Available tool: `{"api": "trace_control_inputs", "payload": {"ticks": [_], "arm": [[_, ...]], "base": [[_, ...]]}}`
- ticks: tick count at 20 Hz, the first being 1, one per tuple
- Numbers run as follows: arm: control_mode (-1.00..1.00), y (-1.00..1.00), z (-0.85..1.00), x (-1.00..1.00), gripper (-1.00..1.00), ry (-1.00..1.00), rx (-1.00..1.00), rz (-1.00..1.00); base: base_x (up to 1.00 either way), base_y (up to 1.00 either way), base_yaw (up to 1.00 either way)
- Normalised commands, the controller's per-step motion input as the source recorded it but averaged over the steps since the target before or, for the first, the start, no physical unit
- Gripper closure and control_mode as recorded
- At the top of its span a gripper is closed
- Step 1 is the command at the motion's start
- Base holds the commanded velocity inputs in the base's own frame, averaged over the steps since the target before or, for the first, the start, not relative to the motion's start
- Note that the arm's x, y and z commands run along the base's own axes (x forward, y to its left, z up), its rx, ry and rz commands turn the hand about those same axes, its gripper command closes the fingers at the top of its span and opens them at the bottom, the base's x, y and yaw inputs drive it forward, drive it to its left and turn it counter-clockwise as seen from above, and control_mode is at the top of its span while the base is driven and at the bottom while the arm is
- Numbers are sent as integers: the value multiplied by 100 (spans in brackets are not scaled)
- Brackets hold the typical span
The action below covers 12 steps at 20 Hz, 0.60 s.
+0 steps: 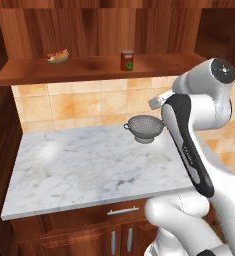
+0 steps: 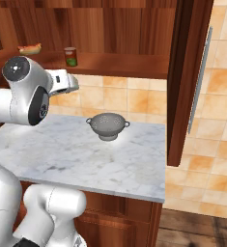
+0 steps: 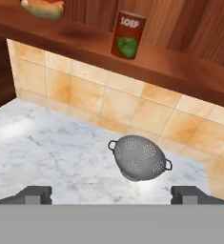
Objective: Pick the canned food and cereal from the counter and place them in the cabinets closest to them.
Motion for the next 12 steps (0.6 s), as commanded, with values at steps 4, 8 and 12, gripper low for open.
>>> {"api": "trace_control_inputs", "payload": {"ticks": [4,8,12], "arm": [[-100,-3,-75,-41,-100,-1,-21,1],[-100,0,-28,-10,-100,-2,-6,1],[100,0,0,0,-100,0,0,0]], "base": [[0,0,0],[0,0,0],[-16,-2,0]]}}
